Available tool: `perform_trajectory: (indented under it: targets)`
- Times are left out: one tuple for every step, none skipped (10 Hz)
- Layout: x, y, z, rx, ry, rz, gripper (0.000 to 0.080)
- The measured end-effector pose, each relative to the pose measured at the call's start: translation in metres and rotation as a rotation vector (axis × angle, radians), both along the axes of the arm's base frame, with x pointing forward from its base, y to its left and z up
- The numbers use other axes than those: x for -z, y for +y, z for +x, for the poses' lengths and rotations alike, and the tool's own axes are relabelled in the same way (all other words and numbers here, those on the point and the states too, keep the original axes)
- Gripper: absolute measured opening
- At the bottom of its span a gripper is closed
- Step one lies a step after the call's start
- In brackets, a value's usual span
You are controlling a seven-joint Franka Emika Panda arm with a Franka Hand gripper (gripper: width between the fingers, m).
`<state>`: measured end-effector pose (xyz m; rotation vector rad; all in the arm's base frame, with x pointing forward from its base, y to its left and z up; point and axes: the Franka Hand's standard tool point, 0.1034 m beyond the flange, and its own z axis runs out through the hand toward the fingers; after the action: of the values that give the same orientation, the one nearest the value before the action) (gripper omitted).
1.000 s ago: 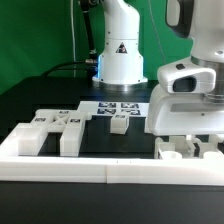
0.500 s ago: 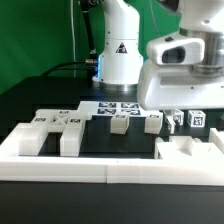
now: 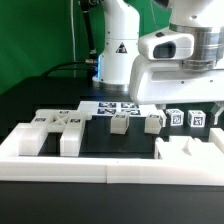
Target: Assemble chair
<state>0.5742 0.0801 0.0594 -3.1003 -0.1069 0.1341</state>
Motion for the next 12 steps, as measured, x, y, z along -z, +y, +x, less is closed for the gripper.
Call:
perform_trajectory:
  targets:
    - [-0.003, -0.006, -0.016, 0.054, -0.02, -0.008, 0.0648]
    - [-0.006, -0.012, -0.036, 0.122, 0.0, -0.014, 0.0648]
    - [-0.004, -0.021, -0.049, 0.184, 0.021, -0.007, 0.0648]
    - [0.001, -0.029, -0.055, 0.201, 0.034, -0.011, 0.0648]
    - [0.001, -0.034, -0.057, 0.206, 0.036, -0.014, 0.0648]
    - [0.001, -0.032, -0.057, 0.202, 0.036, -0.014, 0.0648]
    - [0.001, -0.032, -0.057, 0.201, 0.036, -0.014, 0.0648]
    - [0.001, -0.032, -0.057, 0.201, 0.036, -0.014, 0.0648]
    - [0.002, -0.032, -0.058, 0.202, 0.038, -0.014, 0.0648]
    - [0.004, -0.036, -0.065, 0.219, 0.049, -0.018, 0.0648]
    - [0.008, -0.039, -0.078, 0.222, 0.065, -0.022, 0.0648]
    - [0.012, -0.04, -0.089, 0.222, 0.076, -0.025, 0.0648]
